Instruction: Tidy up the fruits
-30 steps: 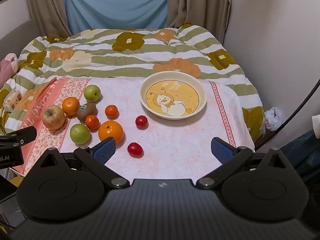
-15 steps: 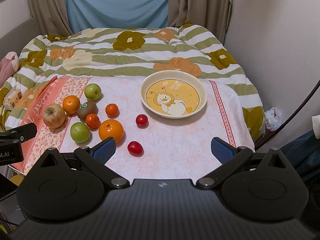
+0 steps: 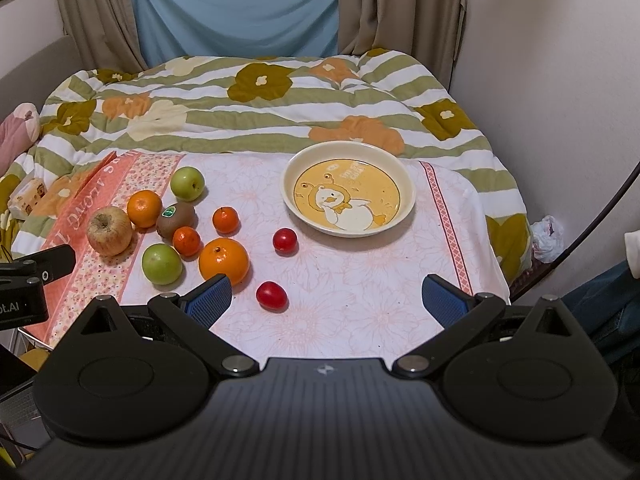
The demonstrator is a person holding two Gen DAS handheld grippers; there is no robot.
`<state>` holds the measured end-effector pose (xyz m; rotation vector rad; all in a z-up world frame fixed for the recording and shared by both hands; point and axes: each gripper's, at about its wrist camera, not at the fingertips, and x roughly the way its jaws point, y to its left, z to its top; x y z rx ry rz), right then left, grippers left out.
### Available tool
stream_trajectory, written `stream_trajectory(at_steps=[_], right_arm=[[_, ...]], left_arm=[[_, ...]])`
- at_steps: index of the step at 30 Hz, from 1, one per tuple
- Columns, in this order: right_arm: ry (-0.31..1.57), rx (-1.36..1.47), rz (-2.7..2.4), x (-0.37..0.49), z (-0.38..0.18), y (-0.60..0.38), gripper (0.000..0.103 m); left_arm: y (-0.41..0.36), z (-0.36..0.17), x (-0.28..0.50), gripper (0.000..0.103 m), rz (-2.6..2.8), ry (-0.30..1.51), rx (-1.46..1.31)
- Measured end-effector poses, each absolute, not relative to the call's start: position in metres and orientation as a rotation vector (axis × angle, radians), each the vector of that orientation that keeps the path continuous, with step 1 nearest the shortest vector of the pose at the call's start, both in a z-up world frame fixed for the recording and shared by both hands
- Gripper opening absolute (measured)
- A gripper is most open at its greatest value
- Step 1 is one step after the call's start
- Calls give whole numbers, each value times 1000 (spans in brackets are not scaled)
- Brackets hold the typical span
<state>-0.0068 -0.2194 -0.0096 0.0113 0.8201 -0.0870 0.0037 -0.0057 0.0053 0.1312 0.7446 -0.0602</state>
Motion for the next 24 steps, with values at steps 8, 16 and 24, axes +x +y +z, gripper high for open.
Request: stream_trajectory(at_steps=[8,16,24], right_arm=[[820,12,-86,-7,-9,-219,103],[818,14,-85,-8,-9,-219,103],[815,22,-84,-9,-8,-218,103]], left_arm=[[-5,6,1,103,-58,738,130],[-6,6,-1,103,-56,737,130],[-6,7,-3,103,-57,736,128]])
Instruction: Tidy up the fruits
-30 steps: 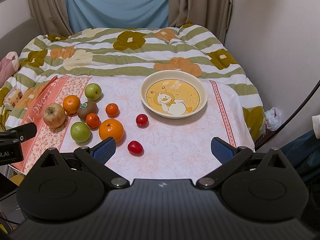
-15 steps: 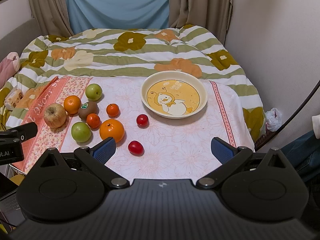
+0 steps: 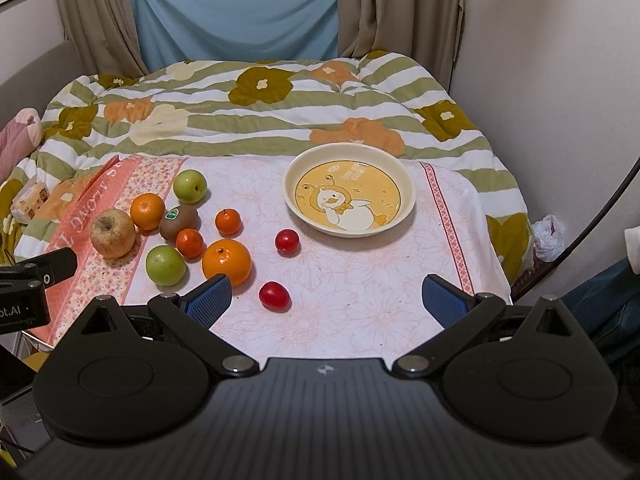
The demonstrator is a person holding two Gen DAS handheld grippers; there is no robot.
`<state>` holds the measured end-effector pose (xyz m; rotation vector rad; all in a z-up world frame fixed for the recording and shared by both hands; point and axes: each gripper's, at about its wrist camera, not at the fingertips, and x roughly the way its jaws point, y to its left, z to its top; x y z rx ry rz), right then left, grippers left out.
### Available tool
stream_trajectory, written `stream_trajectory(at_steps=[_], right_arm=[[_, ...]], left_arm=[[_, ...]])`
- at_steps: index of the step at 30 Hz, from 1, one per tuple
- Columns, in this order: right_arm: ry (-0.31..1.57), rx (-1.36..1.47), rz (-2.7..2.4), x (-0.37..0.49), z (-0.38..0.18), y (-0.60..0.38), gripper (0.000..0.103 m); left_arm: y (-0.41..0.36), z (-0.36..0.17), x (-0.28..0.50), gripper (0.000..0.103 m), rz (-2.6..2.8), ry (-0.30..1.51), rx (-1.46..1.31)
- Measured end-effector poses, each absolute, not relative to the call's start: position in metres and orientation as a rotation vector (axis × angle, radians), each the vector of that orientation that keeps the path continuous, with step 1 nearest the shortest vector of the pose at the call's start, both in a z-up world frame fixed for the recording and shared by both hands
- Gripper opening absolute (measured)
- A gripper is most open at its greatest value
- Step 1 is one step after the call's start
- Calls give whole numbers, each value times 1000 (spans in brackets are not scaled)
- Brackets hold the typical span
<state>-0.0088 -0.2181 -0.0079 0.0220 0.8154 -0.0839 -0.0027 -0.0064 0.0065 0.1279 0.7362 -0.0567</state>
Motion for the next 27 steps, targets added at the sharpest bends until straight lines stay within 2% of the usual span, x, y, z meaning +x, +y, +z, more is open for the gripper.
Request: stream_trajectory(at_steps=[27], right_arm=[[796,42,-71,-13,0,-220,103]], left_arm=[[-7,11,-8,103,-61,715,140]])
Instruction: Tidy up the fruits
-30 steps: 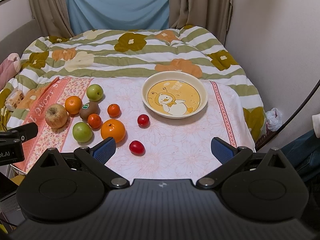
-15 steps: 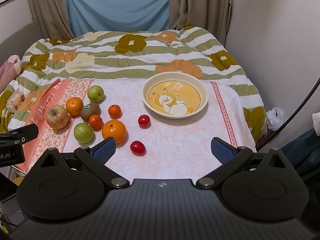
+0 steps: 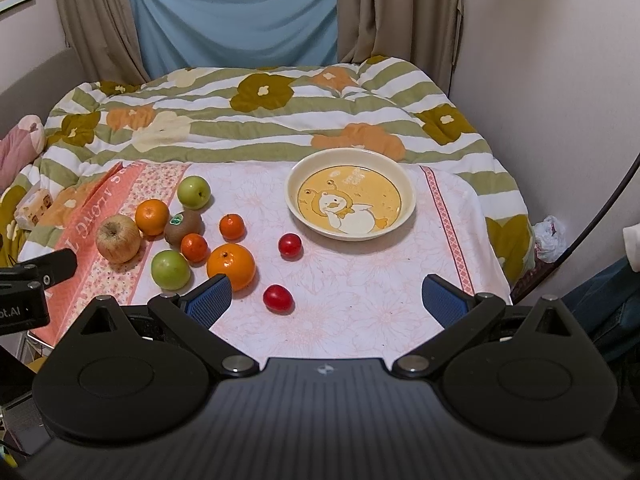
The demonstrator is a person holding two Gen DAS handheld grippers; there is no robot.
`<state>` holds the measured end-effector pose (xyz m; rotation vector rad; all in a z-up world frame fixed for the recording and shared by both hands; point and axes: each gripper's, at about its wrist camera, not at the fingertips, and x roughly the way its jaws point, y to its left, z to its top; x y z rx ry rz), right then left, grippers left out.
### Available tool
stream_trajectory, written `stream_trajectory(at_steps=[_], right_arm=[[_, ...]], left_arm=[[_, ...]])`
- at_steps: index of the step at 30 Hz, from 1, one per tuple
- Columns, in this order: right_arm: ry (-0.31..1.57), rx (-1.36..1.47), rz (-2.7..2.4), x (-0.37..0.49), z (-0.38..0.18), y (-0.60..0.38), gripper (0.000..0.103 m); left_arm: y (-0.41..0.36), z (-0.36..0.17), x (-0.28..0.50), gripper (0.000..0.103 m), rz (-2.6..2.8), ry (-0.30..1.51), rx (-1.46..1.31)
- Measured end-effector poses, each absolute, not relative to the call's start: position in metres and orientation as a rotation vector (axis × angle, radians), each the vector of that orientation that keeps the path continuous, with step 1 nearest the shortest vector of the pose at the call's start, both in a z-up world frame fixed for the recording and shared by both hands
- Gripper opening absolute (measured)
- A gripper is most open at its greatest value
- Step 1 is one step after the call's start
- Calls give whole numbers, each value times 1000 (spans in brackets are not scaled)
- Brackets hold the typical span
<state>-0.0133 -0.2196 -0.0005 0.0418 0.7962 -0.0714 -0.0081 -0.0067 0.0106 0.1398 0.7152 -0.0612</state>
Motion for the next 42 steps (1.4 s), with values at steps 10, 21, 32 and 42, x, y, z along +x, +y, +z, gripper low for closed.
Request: stream_trajectory(at_steps=[10,21,32,42], right_arm=[[807,83,-35,-3,-1,-206,103],[815,28,14,34,-46,-181,103],[825,4,92,82,-101,-162,103],[874,10,113,112,-140,-158,103]], left_arm=[[12,6,6,103,-101,719,189],[26,-49,41,103,-269,721,300],[18,-115,86,94,-411,765,367],[7,-151,115,80,-468,813,393]])
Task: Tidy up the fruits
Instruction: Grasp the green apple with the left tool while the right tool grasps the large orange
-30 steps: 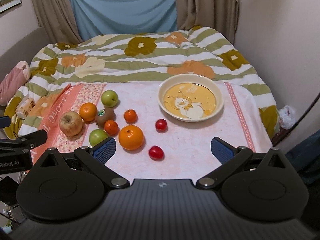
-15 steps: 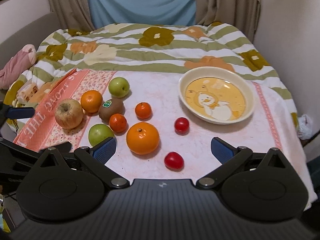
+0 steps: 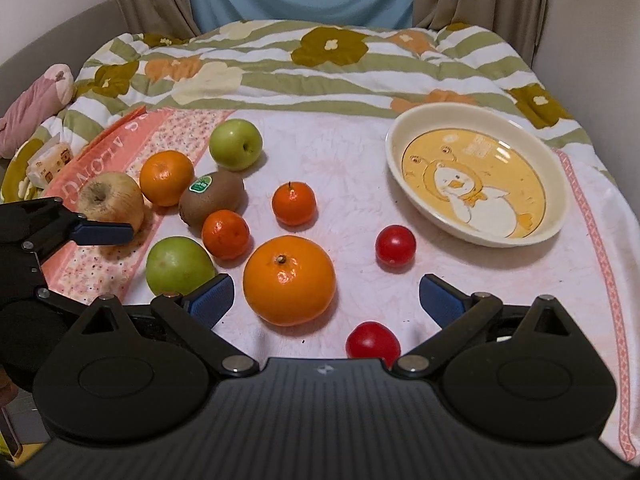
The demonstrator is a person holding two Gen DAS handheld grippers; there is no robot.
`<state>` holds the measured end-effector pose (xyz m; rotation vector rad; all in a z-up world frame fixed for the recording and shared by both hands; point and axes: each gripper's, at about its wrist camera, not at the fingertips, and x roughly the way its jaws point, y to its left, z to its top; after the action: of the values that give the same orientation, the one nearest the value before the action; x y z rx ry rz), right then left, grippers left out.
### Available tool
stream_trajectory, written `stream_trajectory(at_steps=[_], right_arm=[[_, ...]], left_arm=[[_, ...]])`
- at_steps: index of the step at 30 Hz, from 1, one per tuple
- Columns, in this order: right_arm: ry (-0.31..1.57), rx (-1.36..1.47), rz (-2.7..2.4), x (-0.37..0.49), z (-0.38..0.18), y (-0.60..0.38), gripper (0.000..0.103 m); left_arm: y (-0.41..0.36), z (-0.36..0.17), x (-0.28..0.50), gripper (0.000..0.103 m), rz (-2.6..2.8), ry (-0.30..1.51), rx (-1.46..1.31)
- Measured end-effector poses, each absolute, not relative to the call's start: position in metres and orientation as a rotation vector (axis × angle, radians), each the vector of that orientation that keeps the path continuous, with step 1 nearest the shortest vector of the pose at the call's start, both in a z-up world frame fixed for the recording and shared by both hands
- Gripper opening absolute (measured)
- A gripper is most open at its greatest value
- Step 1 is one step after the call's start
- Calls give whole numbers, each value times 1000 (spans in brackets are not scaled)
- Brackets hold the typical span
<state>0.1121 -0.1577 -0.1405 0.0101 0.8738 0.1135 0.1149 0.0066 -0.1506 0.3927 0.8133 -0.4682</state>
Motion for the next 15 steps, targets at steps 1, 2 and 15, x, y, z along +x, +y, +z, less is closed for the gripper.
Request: stream_trajectory(at_steps=[1,2,15], right_arm=[[878,13,116,113,-142,-157,103],[882,13,119,115,-144,-157,103],[910,-33,167,127,-160,-148,101]], left_arm=[[6,-152,116,78,-473,815,396],[5,-153,118,76,-476,815,400],[0,-164,121,59,-491,818,399]])
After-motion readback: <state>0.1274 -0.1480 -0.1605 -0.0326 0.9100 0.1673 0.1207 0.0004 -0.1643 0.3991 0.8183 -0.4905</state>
